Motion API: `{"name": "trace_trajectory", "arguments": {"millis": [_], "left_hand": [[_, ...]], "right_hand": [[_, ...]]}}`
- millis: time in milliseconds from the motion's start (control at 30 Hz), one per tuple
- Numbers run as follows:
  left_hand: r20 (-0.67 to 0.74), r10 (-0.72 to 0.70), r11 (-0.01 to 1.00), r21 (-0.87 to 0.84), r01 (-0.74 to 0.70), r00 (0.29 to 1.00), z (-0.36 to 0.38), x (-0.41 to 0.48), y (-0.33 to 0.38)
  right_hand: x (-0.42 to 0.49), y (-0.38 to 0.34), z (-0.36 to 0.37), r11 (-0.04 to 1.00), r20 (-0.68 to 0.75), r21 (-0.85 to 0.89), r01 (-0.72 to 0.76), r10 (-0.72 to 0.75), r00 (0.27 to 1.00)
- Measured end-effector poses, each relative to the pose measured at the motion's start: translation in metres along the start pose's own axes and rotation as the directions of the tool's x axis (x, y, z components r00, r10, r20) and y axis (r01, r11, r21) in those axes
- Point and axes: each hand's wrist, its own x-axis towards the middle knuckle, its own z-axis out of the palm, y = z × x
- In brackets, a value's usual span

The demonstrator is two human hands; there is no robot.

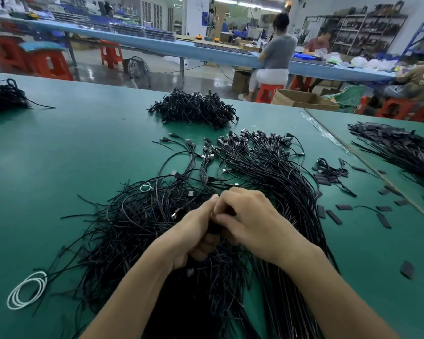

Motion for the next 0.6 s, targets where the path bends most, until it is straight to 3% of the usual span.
{"name": "trace_trajectory", "arguments": {"millis": [100,267,433,600], "left_hand": [[0.182,0.002,0.995,0.102,-0.021,0.983,-0.007,-0.007,0.003],[0.358,0.116,0.893,0.371,-0.256,0.926,-0.014,-0.017,0.008],[0.224,0.133,0.856,0.465,-0.225,0.966,-0.005,-0.014,0.006],[0.128,0.168,0.826,0.523,-0.21,0.977,-0.003,-0.007,0.0]], "right_hand": [[-0.001,0.005,-0.003,0.989,0.04,0.103,-0.103,0.099,0.994],[0.002,0.006,-0.008,0.962,0.126,0.169,-0.213,0.193,0.973],[0.001,0.005,-0.001,0.974,0.112,0.058,-0.22,0.213,0.971],[0.002,-0.004,0.006,0.997,0.149,-0.048,-0.062,0.068,0.986]]}}
